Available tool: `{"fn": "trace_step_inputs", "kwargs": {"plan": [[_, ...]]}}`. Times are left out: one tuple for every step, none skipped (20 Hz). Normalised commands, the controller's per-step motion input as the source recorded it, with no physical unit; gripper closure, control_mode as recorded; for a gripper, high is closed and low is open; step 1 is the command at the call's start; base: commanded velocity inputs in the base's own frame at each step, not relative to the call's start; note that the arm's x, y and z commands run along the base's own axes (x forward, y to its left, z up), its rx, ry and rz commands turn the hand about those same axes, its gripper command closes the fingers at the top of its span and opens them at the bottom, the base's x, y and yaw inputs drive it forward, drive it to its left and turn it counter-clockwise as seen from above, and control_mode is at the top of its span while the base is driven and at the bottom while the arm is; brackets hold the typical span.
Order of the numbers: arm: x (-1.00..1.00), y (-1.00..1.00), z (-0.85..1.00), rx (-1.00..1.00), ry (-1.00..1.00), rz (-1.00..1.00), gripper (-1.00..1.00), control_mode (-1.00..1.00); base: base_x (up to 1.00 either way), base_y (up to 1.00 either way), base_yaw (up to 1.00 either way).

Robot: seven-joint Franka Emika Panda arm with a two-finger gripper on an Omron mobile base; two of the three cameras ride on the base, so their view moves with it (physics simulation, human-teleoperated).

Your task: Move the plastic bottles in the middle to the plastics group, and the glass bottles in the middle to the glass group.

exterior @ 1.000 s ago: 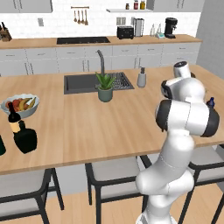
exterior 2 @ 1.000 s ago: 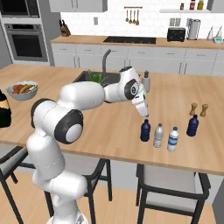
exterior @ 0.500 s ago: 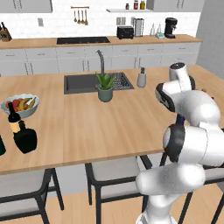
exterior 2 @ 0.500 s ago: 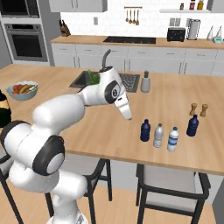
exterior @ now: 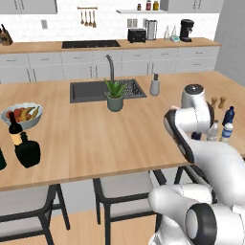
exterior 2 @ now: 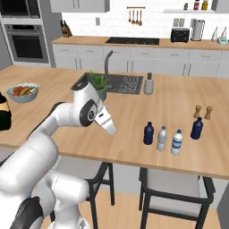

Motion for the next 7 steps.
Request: {"fn": "trace_step_inputs", "kwargs": {"plan": [[-0.65,0.11,0.41,0.04,-0.13,0.19,-1.00,-1.00,0.00,0.00,0.00],[-0.68,0.11,0.44,0.05,-0.17,0.24,-1.00,-1.00,0.00,0.00,0.00],[-0.74,0.00,0.38,0.05,-0.14,0.28,-1.00,-1.00,0.00,0.00,0.00],[-0.71,0.00,0.25,0.04,-0.07,0.29,-1.00,-1.00,0.00,0.00,0.00],[-0.74,0.00,0.12,0.05,0.00,0.29,-1.00,-1.00,0.00,0.00,0.00],[-1.00,0.00,0.00,0.05,0.00,0.24,-1.00,-1.00,0.00,0.00,0.00],[-0.98,0.00,0.00,0.03,0.00,0.06,-1.00,-1.00,0.00,0.00,0.00]]}}
